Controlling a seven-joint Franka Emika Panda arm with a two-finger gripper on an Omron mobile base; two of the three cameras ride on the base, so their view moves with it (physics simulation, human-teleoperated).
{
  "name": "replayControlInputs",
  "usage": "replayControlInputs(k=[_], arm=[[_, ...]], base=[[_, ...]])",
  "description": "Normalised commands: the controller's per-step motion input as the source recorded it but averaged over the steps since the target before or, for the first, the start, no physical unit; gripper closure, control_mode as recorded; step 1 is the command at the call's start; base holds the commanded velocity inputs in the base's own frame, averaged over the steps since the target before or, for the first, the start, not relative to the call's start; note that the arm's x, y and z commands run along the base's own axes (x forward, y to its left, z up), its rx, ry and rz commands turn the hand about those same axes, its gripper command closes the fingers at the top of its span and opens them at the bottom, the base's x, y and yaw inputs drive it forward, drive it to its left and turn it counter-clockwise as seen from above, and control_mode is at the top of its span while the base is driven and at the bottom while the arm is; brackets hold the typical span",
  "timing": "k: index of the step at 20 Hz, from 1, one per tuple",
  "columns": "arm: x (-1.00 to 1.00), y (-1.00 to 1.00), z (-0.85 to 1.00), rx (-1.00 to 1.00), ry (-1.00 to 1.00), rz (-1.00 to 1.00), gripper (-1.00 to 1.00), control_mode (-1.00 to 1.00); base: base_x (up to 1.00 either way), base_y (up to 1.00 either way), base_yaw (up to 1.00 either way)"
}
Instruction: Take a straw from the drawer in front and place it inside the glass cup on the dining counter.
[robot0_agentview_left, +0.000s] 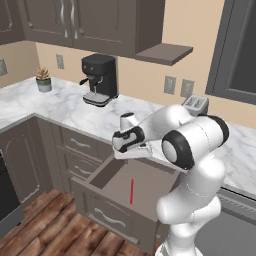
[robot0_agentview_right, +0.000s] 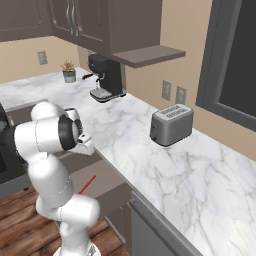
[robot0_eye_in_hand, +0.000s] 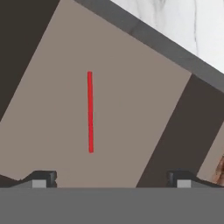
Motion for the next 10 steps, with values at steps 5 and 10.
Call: replayControlInputs(k=[5,10], arm=[[0.00,0.00,-0.51,0.04,-0.01,0.01,-1.00,-1.00],[0.00,0.00,-0.43,0.05,-0.04,0.00,-1.00,-1.00]], base=[[0.00,0.00,0.00],[0.00,0.00,0.00]])
